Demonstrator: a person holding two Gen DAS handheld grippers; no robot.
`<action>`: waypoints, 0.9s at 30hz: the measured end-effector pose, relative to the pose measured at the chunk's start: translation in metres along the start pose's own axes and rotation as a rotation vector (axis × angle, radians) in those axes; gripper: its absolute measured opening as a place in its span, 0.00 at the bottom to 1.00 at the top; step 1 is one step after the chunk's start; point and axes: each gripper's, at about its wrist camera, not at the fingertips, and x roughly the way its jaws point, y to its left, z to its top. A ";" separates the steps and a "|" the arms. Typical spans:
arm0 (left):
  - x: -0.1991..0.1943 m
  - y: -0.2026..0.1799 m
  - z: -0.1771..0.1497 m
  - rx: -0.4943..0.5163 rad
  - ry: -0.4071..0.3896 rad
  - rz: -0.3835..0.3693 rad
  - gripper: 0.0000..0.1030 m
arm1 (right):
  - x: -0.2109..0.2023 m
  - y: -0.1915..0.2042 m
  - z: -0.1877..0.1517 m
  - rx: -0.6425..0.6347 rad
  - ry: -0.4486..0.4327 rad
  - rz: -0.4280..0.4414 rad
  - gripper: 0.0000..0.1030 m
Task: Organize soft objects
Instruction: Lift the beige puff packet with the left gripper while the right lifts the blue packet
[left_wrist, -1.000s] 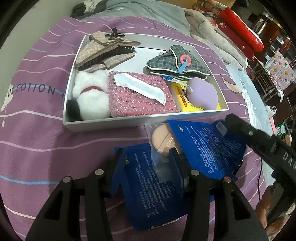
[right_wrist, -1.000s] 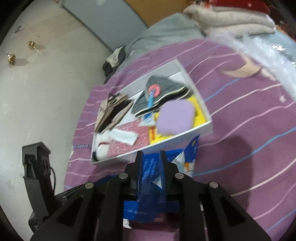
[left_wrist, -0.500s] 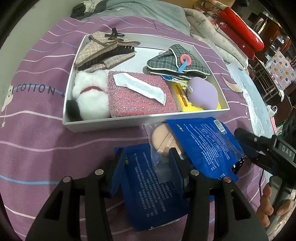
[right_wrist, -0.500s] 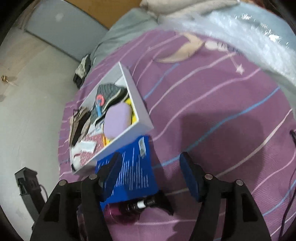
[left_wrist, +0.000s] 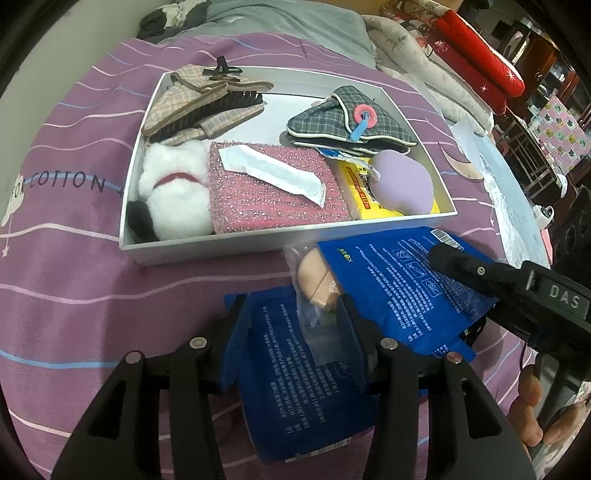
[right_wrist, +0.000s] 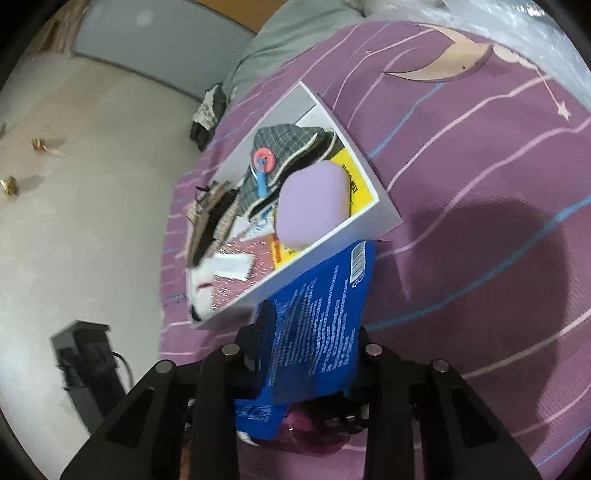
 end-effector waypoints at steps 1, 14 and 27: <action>0.000 0.000 0.000 -0.001 -0.001 -0.003 0.48 | -0.002 -0.003 0.000 0.016 -0.013 0.001 0.14; 0.001 0.006 0.010 -0.083 -0.009 -0.155 0.65 | -0.042 -0.011 0.008 0.007 -0.134 -0.005 0.04; 0.042 -0.034 0.031 0.044 0.109 -0.025 0.72 | -0.061 -0.027 0.011 0.022 -0.171 -0.028 0.04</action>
